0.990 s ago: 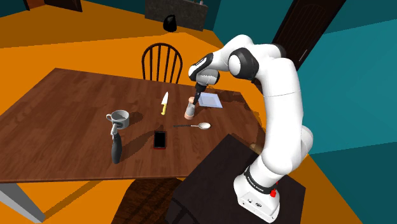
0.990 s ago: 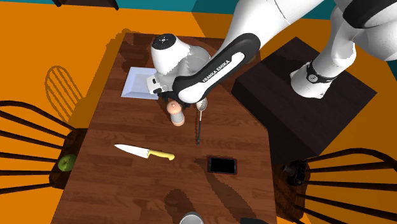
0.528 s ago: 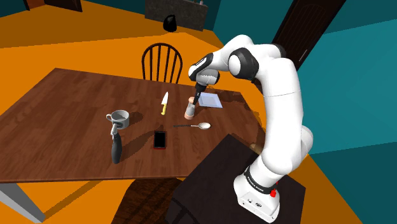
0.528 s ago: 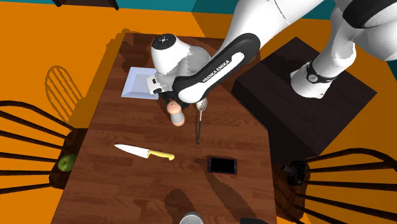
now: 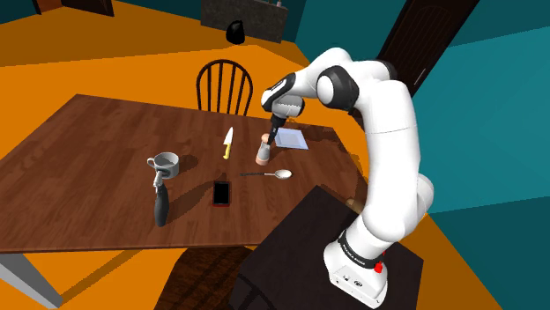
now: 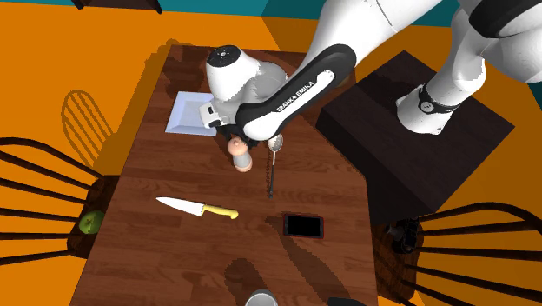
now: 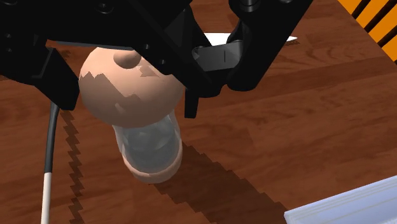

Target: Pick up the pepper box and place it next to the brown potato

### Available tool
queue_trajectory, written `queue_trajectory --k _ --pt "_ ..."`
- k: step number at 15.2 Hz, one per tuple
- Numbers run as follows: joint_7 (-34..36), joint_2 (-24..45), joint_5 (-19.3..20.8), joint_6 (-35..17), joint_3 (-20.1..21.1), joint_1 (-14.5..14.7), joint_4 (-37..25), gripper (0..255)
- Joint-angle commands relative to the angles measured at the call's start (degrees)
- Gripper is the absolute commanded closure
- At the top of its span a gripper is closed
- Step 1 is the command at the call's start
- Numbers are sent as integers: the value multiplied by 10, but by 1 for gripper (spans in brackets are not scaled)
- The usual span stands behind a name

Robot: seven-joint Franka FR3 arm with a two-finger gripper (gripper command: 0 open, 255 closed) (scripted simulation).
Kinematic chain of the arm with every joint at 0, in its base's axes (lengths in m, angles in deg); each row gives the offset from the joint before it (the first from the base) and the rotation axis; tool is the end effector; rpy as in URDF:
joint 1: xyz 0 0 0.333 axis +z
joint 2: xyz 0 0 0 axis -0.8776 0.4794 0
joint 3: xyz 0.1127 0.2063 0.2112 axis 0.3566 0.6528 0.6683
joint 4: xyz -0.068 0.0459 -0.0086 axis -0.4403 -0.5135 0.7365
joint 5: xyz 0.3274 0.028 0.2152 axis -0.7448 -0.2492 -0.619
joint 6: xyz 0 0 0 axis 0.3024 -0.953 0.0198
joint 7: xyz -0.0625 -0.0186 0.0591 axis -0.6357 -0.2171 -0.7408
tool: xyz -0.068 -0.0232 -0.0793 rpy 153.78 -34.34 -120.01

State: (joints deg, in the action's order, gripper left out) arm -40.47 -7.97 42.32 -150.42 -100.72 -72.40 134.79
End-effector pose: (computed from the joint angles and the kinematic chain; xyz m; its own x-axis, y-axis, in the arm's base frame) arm 0.5780 -0.3136 0.1804 0.8667 0.4911 0.0880 0.4928 -0.8701 0.0021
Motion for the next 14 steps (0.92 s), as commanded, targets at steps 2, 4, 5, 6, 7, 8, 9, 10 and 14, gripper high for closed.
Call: queue_trajectory --k 2,4,5,6,7,8,9,10,14 --pt "5 -15 7 11 -6 4 3 255" --pt "9 -26 12 21 -11 7 5 255" --pt "11 -31 14 25 -13 9 6 255" --pt "13 -37 17 30 -15 11 6 255" --pt "15 -42 20 35 -17 12 7 255" --pt "17 -48 23 40 -19 14 7 255" --pt "19 -53 25 44 -22 15 7 255" --pt "21 -58 28 49 -24 17 8 255" --pt "29 -79 39 70 -32 22 7 255"
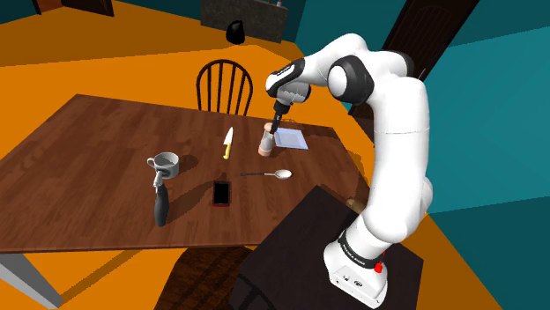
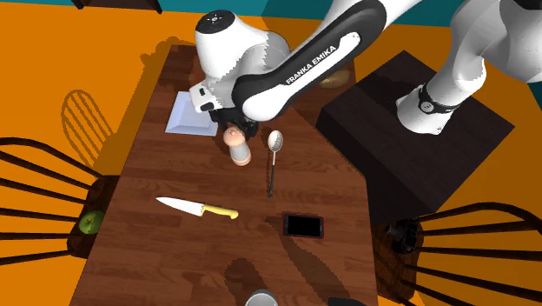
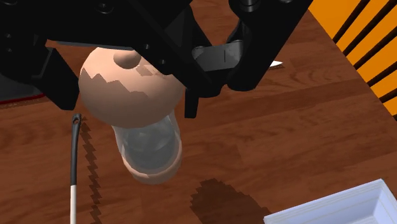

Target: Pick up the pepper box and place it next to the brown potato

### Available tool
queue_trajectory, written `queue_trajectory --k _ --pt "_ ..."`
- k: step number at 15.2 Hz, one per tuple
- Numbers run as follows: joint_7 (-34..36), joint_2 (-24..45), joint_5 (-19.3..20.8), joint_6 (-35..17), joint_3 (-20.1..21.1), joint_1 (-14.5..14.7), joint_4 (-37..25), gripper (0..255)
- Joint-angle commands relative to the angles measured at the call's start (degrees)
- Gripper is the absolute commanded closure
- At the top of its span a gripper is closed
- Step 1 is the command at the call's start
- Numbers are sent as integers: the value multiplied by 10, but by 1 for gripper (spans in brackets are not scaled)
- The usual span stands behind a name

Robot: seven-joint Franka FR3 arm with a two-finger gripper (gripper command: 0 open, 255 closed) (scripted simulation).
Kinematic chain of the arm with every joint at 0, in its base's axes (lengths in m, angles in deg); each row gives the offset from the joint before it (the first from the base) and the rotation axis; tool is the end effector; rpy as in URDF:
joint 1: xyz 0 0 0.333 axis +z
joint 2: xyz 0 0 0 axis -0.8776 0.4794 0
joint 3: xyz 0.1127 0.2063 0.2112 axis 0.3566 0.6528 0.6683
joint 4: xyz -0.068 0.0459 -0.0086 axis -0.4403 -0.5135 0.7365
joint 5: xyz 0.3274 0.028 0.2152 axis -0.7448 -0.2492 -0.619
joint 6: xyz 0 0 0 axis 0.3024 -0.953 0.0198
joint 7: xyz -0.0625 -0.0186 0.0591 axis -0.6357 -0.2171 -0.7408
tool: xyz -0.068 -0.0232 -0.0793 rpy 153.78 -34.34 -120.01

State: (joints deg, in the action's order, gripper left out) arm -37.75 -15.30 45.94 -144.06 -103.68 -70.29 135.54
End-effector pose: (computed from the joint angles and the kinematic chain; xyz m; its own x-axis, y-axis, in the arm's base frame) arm 0.5782 -0.3132 0.2514 0.8667 0.4910 0.0879 0.4928 -0.8702 0.0023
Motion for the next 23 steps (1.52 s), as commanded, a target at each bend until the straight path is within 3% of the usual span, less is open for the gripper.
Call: queue_trajectory --k 1,23 --pt "4 -10 6 11 -4 2 -1 255" --pt "46 -99 61 137 -36 22 -47 255"
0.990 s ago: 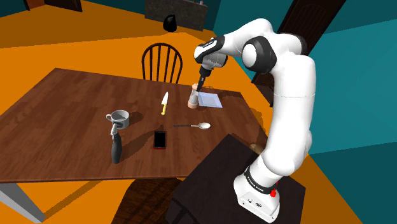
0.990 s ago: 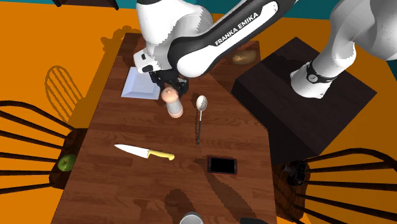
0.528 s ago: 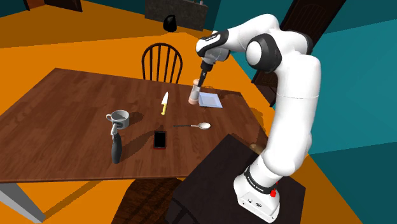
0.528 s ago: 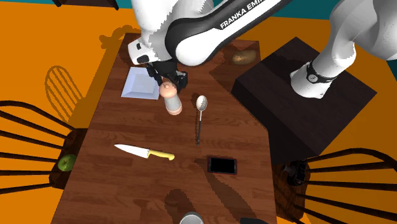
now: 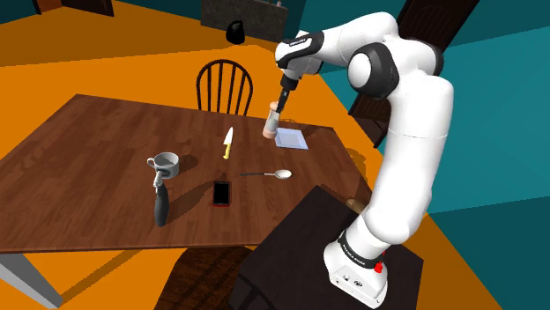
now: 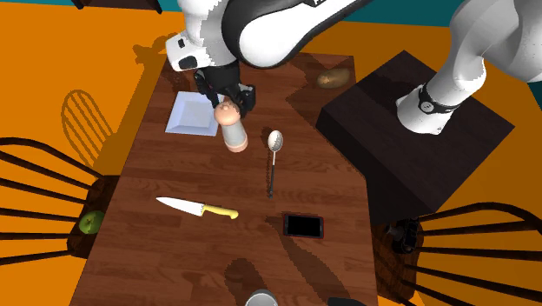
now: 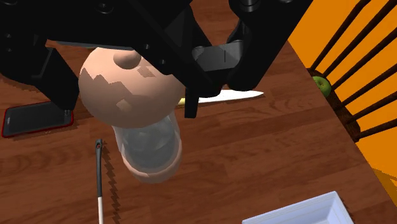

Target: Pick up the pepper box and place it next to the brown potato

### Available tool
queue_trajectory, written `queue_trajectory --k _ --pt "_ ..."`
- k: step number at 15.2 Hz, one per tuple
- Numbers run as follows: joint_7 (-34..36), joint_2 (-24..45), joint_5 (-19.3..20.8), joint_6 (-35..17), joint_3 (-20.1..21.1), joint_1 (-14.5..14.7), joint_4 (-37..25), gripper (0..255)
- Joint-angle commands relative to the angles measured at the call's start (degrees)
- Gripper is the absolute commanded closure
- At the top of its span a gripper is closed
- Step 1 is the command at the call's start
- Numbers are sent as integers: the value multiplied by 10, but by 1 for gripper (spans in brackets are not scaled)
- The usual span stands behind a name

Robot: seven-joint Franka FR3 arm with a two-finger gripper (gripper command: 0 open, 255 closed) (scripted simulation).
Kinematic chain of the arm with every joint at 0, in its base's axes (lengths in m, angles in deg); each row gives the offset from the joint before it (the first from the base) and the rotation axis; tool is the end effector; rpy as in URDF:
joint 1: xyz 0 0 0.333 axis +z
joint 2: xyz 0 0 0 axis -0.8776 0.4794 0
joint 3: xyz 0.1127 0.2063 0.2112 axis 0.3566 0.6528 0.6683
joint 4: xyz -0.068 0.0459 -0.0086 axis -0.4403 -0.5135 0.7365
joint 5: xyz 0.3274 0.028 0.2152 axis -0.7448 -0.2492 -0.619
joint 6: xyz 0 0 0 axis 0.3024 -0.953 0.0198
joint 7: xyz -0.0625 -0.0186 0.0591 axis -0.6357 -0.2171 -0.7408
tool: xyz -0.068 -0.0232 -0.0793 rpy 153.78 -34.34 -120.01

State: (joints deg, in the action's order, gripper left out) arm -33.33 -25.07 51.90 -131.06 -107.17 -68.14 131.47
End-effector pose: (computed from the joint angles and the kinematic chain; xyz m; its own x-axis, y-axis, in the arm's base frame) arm 0.5770 -0.3136 0.3735 0.8666 0.4911 0.0883 0.4928 -0.8701 0.0023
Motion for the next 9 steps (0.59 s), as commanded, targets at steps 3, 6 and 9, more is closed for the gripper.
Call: queue_trajectory --k 3,6,9 --pt "7 -10 8 26 -3 1 -17 255" --pt "11 -18 13 46 -6 2 -30 255" --pt "16 -25 18 66 -8 3 -44 255"
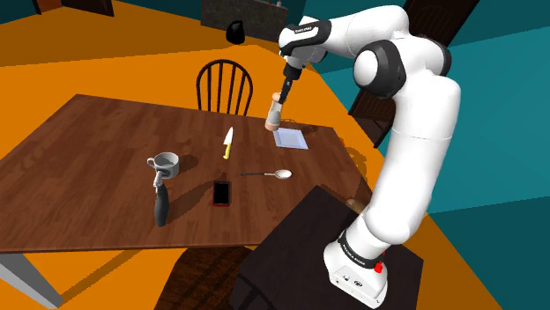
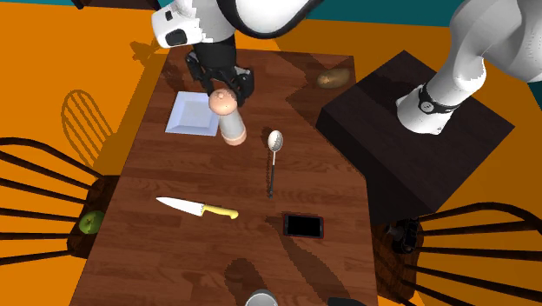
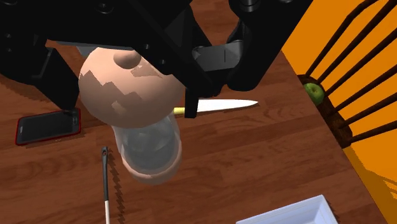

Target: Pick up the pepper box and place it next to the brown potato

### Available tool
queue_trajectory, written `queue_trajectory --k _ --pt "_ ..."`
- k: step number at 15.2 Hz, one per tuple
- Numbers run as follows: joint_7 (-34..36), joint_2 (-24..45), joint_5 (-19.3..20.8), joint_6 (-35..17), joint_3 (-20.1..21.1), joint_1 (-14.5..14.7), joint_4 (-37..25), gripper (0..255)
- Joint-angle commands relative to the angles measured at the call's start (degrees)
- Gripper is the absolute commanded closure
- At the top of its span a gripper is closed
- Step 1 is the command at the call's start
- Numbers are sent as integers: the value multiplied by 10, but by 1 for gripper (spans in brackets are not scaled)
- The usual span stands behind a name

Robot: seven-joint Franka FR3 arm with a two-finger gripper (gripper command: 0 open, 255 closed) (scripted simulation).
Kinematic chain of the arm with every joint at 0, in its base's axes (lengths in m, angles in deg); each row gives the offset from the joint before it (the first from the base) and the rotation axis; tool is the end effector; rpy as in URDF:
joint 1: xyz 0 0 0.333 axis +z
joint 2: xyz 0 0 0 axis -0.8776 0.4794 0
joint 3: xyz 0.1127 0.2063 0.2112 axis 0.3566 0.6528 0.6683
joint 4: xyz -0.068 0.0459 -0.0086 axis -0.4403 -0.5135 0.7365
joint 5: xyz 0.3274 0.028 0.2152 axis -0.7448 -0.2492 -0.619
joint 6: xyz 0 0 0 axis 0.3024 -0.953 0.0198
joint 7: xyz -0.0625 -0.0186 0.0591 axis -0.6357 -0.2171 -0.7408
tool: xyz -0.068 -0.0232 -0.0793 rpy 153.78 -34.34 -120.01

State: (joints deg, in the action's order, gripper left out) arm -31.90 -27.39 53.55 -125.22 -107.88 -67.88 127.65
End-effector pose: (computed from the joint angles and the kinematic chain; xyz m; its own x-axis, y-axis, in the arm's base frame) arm 0.5776 -0.3136 0.4210 0.8667 0.4910 0.0882 0.4928 -0.8702 0.0022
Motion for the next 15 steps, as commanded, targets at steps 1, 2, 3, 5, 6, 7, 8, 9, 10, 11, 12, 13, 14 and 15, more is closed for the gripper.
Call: queue_trajectory --k 1,2,3,5,6,7,8,9,10,11,12,13,14,15 --pt "3 -3 3 14 -1 0 -11 255" --pt "4 -5 4 21 -2 0 -16 255" --pt "5 -6 5 24 -2 0 -19 255" --pt "-7 -42 17 9 -11 0 30 255" --pt "-13 -59 23 3 -15 -1 53 255" --pt "-19 -76 30 -3 -20 -2 75 255" --pt "-25 -93 36 -9 -24 -3 96 255" --pt "-30 -109 43 -14 -29 -5 116 255" --pt "-36 -125 51 -19 -33 -7 135 255" --pt "-41 -141 58 -23 -38 -10 154 255" --pt "-47 -156 66 -27 -43 -13 171 255" --pt "-52 -171 73 -30 -47 -16 188 255" --pt "-58 -186 81 -33 -52 -20 204 255" --pt "-63 -201 90 -35 -56 -24 220 255"
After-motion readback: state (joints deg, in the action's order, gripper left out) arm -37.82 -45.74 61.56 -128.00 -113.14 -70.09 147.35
